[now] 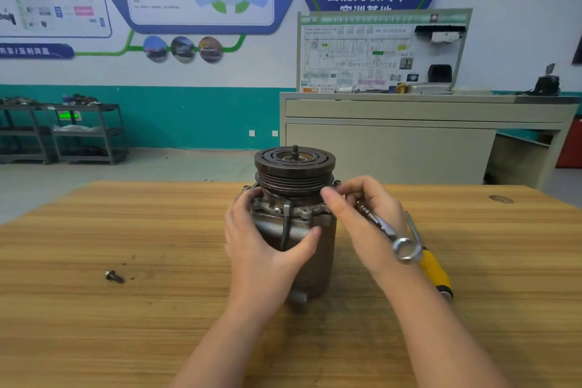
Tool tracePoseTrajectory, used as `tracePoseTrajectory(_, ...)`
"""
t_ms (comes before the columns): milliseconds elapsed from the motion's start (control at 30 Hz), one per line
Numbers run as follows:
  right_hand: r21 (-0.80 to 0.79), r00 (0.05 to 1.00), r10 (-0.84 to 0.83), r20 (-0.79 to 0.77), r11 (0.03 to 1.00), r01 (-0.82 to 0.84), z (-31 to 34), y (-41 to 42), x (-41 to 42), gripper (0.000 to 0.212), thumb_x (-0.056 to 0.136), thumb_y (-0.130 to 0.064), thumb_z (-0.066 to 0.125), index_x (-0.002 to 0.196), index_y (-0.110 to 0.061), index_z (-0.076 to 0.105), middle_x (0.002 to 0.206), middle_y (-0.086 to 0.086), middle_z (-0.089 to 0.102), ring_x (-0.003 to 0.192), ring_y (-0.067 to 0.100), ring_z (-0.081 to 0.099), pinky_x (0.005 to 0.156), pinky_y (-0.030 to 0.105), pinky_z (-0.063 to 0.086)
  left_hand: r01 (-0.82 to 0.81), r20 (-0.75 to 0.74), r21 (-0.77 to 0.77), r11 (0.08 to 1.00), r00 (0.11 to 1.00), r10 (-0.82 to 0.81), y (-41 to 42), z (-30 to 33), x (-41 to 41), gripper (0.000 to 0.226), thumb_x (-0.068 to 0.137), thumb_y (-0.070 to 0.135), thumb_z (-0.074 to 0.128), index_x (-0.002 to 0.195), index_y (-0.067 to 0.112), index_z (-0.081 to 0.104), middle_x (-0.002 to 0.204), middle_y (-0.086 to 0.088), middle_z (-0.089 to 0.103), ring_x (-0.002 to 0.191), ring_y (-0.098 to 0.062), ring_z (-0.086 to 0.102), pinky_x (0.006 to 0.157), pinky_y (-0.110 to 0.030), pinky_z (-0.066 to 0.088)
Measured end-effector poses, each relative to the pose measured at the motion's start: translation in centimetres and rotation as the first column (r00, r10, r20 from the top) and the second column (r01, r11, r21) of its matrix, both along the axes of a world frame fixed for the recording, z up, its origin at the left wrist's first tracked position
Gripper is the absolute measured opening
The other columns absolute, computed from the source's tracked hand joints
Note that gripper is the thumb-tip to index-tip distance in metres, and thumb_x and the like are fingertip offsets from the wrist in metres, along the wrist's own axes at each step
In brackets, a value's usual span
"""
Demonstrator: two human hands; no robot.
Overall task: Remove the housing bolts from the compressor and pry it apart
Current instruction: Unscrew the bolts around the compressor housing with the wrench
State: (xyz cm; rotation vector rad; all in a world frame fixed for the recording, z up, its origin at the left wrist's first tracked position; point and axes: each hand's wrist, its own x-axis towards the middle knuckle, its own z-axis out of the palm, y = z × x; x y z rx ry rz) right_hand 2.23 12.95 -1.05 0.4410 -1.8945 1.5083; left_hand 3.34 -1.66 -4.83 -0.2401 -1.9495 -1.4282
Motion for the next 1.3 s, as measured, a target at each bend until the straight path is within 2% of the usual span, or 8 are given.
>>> tracePoseTrajectory(233, 0.037, 0.998, -0.05, -0.034, 0.998, 0.051, 0.1, 0.1, 0.2, 0.011, 0.084, -0.028, 0.071, 0.076, -0.032, 0.066, 0.072, -0.005, 0.063, 0.068, 0.003, 0.058, 0.058, 0.009, 0.043, -0.018, 0.008, -0.004, 1.0, 1.0, 0.018, 0.1, 0.1, 0.1, 0.086, 0.053, 0.067, 0.066, 0.126, 0.051, 0.024, 0.136, 0.015, 0.03, 0.132, -0.008, 0.032, 0.113, -0.048, 0.03)
tracePoseTrajectory(367, -0.082, 0.988, -0.073, -0.135, 0.995, 0.062, 0.9, 0.0, 1.0, 0.011, 0.082, -0.039, 0.071, 0.077, -0.032, 0.064, 0.069, -0.009, 0.062, 0.065, 0.003, 0.056, 0.057, 0.011, 0.043, -0.185, -0.193, -0.091, 0.978, 0.967, 0.165, 0.9, 0.0, 0.8, 0.071, 0.06, 0.062, 0.063, 0.124, 0.045, 0.037, 0.149, 0.008, 0.013, 0.139, -0.01, 0.013, 0.11, -0.044, 0.019)
tracePoseTrajectory(533, 0.208, 0.933, 0.002, -0.36, 0.975, 0.078, 1.1, -1.0, 2.4, 0.012, 0.082, -0.03, 0.07, 0.076, -0.022, 0.064, 0.068, -0.02, 0.051, 0.067, 0.002, 0.052, 0.062, 0.007, 0.036, -0.243, -0.424, -0.22, 0.945, 0.896, 0.132, 0.7, 0.6, 1.3, 0.026, 0.08, 0.049, 0.059, 0.1, 0.033, 0.063, 0.146, 0.004, 0.029, 0.138, -0.027, 0.023, 0.109, -0.037, 0.017)
tracePoseTrajectory(667, 0.258, 0.918, 0.031, -0.395, 0.963, 0.079, 1.1, -1.2, 2.6, 0.022, 0.085, -0.024, 0.066, 0.067, -0.013, 0.061, 0.067, -0.016, 0.048, 0.064, 0.001, 0.048, 0.06, 0.009, 0.034, -0.277, -0.52, -0.266, 0.923, 0.848, 0.104, 0.3, 0.8, 1.3, 0.025, 0.091, 0.032, 0.054, 0.084, 0.017, 0.073, 0.141, -0.002, 0.039, 0.131, -0.03, 0.03, 0.107, -0.046, 0.027)
tracePoseTrajectory(833, 0.246, 0.921, 0.062, -0.384, 0.969, 0.037, 1.1, -1.4, 2.6, 0.019, 0.085, -0.014, 0.068, 0.066, -0.01, 0.065, 0.067, -0.012, 0.053, 0.065, -0.002, 0.051, 0.061, 0.007, 0.036, -0.2, -0.472, -0.279, 0.939, 0.881, 0.048, 0.1, 0.8, 1.5, 0.038, 0.1, 0.041, 0.039, 0.082, 0.019, 0.065, 0.138, 0.001, 0.039, 0.125, -0.024, 0.035, 0.1, -0.047, 0.035)
tracePoseTrajectory(1033, 0.284, 0.905, 0.091, -0.415, 0.958, 0.033, 0.7, -1.7, 2.4, 0.025, 0.088, -0.024, 0.065, 0.07, -0.007, 0.069, 0.068, -0.004, 0.056, 0.065, 0.007, 0.053, 0.057, 0.018, 0.041, -0.245, -0.44, -0.167, 0.955, 0.885, 0.15, -0.3, 1.2, 1.6, 0.034, 0.098, 0.029, 0.039, 0.077, 0.015, 0.06, 0.127, 0.002, 0.041, 0.122, -0.014, 0.035, 0.103, -0.022, 0.028)
tracePoseTrajectory(1167, 0.004, 0.927, -0.029, -0.374, 0.999, 0.033, 0.5, -1.3, 1.9, 0.016, 0.092, -0.031, 0.053, 0.082, -0.024, 0.064, 0.067, -0.01, 0.059, 0.06, 0.004, 0.054, 0.056, 0.016, 0.043, -0.523, -0.065, 0.112, 0.845, 0.845, 0.532, -5.7, 2.9, 0.2, 0.036, 0.101, 0.028, 0.039, 0.091, 0.007, 0.066, 0.125, -0.011, 0.046, 0.115, -0.015, 0.034, 0.104, -0.02, 0.027)
tracePoseTrajectory(1300, -0.392, 0.971, 0.053, -0.234, 0.909, -0.144, 0.3, -1.0, 0.9, 0.009, 0.089, -0.022, 0.056, 0.089, -0.016, 0.062, 0.06, -0.003, 0.061, 0.048, 0.013, 0.053, 0.048, 0.022, 0.045, -0.689, 0.475, -0.309, 0.656, 0.486, 0.734, -15.3, 1.4, -1.2, 0.041, 0.1, 0.034, 0.042, 0.113, 0.004, 0.067, 0.134, -0.027, 0.041, 0.122, -0.043, 0.034, 0.104, -0.05, 0.027)
